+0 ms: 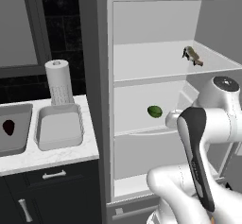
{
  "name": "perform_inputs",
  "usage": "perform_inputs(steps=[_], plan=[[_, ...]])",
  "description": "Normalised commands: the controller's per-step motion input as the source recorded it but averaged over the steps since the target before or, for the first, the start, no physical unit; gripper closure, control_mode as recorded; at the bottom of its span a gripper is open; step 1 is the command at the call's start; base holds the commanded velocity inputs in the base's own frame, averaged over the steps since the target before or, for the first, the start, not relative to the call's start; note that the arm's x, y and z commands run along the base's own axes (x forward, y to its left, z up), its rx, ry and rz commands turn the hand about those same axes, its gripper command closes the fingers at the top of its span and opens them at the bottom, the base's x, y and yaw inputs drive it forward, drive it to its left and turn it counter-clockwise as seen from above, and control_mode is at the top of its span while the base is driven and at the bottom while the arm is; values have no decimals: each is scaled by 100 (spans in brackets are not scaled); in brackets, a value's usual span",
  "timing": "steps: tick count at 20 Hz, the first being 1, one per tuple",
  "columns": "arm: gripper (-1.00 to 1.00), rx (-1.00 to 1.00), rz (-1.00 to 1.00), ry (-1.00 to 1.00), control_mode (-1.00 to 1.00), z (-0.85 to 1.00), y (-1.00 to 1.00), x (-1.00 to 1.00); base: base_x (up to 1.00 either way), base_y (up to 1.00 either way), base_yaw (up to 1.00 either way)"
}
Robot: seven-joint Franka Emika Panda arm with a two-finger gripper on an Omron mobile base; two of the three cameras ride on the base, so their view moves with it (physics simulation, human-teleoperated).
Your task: Place one avocado and one fish in each tupperware on the nearby counter, to pack two identical lunches.
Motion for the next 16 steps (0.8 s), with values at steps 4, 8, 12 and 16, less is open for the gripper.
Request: perform_inputs(steps=[4, 8, 12, 16], plan=[[100, 0, 0, -1, -100, 0, 19, -29, 0, 0, 0], [100, -1, 0, -2, 100, -1, 13, -18, -57, 53, 0], [100, 0, 0, 0, 100, 0, 0, 0, -64, 100, 0], [100, 0, 0, 0, 100, 0, 0, 0, -12, 100, -2]])
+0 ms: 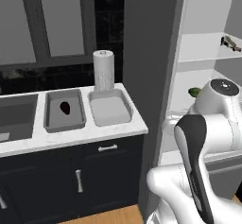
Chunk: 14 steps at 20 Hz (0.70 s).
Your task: Place one avocado and one fish in each tupperware on the nearby counter, to pack two identical lunches.
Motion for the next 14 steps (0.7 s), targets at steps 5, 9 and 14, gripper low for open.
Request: perform_inputs(steps=[5, 9, 14], plan=[[100, 0, 0, 0, 100, 0, 0, 0, 26, 99, -8], [100, 0, 0, 0, 100, 0, 0, 0, 51, 84, -4], [100, 0, 0, 0, 100, 0, 0, 0, 76, 39, -2]])
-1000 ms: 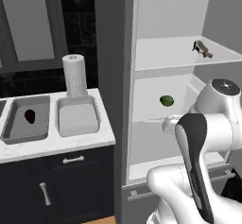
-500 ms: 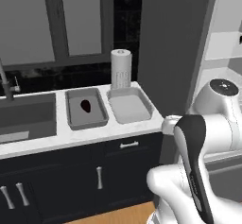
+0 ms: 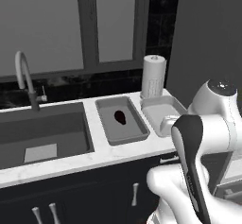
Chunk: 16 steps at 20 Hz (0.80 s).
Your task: Place one avocado and one fish in each tupperware on the nearby counter, to pack two identical lunches.
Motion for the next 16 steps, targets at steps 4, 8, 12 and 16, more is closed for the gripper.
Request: perform_inputs(steps=[4, 8, 12, 16], plan=[[100, 0, 0, 0, 100, 0, 0, 0, 74, 27, 0], [100, -1, 0, 1, -100, -2, 9, 6, 42, 29, -1], [100, -6, 9, 0, -100, -8, 72, 25, 0, 0, 0], [100, -3, 19, 1, -100, -7, 56, 47, 0, 0, 0]])
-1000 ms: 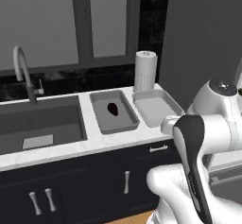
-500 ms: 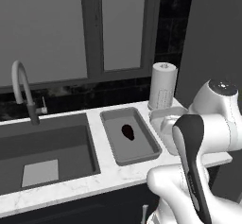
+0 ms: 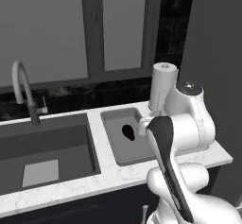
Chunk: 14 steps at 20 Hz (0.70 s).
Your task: Place one avocado and one fish in each tupperware on the nearby counter, to pack two identical lunches.
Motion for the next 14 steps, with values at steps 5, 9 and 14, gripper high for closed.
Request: perform_inputs(steps=[5, 9, 14], plan=[[100, -1, 20, 14, -100, -20, 26, 77, 0, 0, 0], [100, 0, 20, 12, -100, -54, 37, 88, 0, 0, 0], [100, -5, 5, 16, -100, -80, 14, 78, 0, 0, 0]])
